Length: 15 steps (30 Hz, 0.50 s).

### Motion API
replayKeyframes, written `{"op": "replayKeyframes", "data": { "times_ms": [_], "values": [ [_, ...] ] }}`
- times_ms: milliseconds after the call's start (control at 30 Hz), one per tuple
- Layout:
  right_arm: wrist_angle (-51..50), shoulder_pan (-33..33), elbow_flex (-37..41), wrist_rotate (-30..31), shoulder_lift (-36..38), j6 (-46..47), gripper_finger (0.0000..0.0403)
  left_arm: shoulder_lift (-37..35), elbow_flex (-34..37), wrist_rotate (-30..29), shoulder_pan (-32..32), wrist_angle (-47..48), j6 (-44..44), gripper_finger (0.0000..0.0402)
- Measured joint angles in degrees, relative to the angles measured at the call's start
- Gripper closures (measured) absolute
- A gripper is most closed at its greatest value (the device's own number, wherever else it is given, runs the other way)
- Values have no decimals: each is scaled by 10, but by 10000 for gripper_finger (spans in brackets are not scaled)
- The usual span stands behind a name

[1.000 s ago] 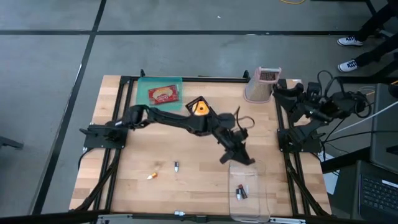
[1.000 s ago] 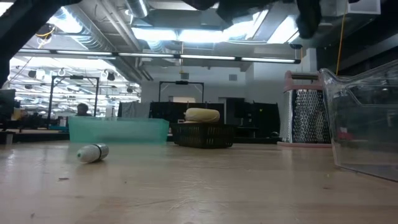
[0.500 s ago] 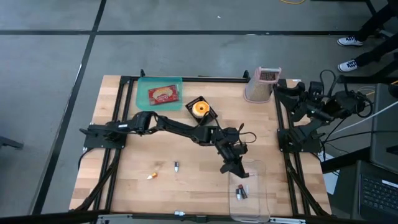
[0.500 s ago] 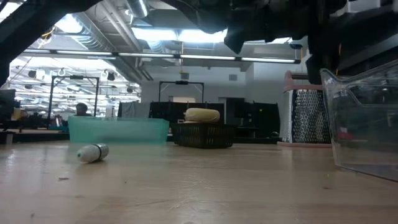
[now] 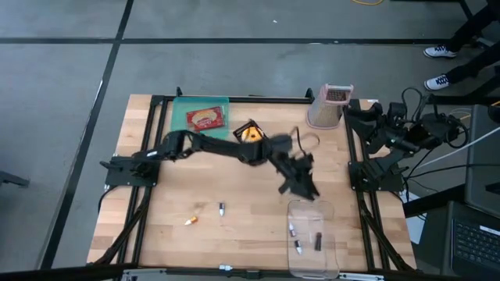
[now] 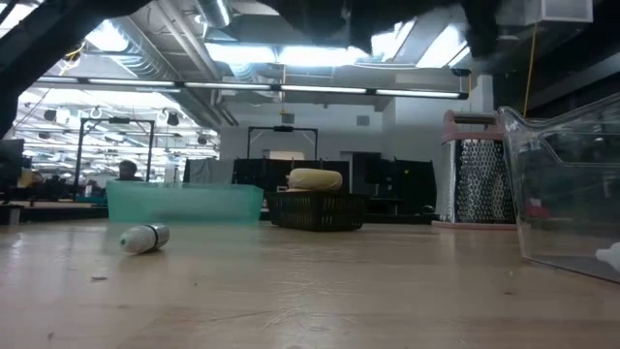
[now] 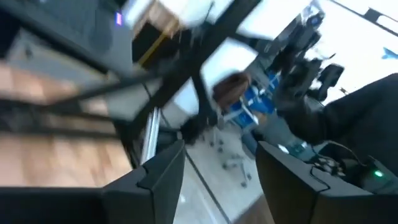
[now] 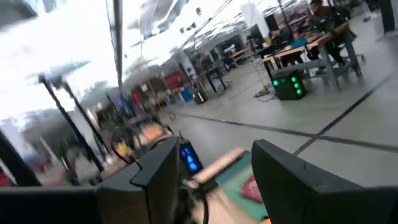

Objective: Pick & Place Food Item
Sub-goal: Put the yellow food coloring bottle into the transparent bin

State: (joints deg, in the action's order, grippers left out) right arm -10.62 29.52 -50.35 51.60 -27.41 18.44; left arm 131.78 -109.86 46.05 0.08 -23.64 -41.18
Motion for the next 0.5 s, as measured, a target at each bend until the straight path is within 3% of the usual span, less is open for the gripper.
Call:
{"op": "replayKeyframes", "data": {
  "times_ms": [100,200,367,500],
  "values": [
    [47,0,0,5,0,20,204,-46,0,-14,28,10,28,226],
    [116,0,0,-21,-3,-50,204,-109,0,-46,54,63,88,246],
    [221,0,0,-160,-18,-165,204,-238,-1,-91,92,228,224,260],
    [236,0,0,-215,-25,-164,204,-331,-1,-168,102,369,319,256]
  ]
}}
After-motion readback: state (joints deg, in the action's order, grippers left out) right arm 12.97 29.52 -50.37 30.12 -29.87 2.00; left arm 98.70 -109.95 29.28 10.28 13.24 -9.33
